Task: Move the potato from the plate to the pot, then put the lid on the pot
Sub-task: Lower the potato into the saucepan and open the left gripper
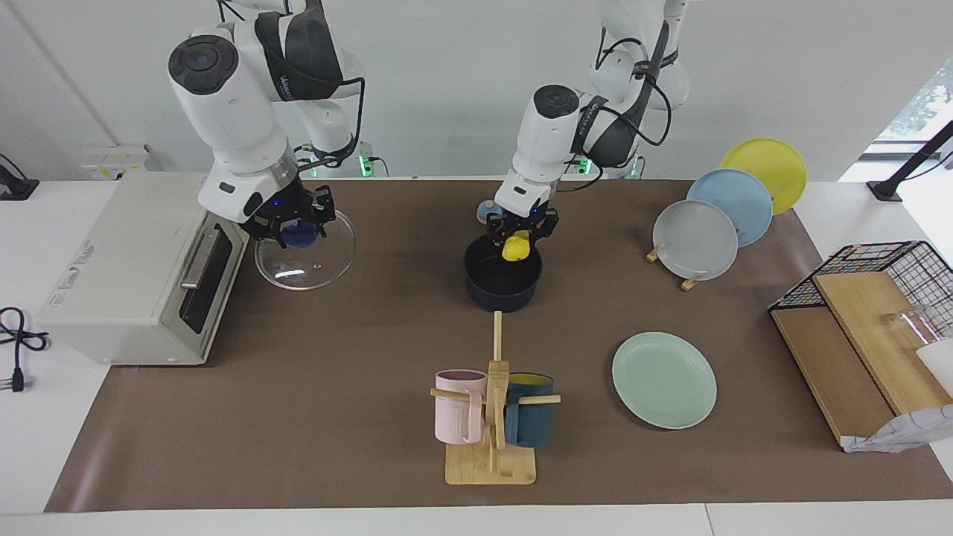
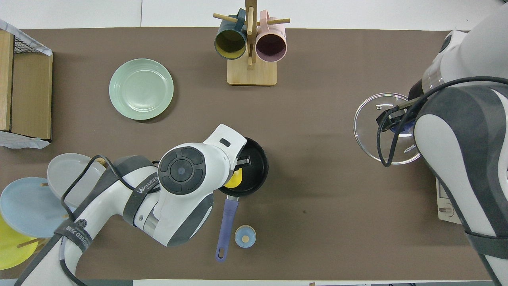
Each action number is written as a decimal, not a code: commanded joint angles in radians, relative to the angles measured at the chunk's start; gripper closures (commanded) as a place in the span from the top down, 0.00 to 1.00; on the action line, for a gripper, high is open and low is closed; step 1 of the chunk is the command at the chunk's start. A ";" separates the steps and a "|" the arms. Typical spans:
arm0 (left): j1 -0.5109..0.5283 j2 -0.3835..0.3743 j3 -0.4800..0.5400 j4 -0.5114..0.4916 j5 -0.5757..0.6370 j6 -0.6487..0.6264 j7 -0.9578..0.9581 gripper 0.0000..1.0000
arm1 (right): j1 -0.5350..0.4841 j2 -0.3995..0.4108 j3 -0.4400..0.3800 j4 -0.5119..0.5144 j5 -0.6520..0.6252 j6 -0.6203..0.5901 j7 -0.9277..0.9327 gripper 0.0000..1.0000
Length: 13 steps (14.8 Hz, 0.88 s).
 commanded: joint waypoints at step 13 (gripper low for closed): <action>-0.065 0.092 0.016 -0.067 0.110 0.170 -0.117 0.00 | -0.006 -0.013 0.007 -0.012 -0.012 0.011 0.017 0.00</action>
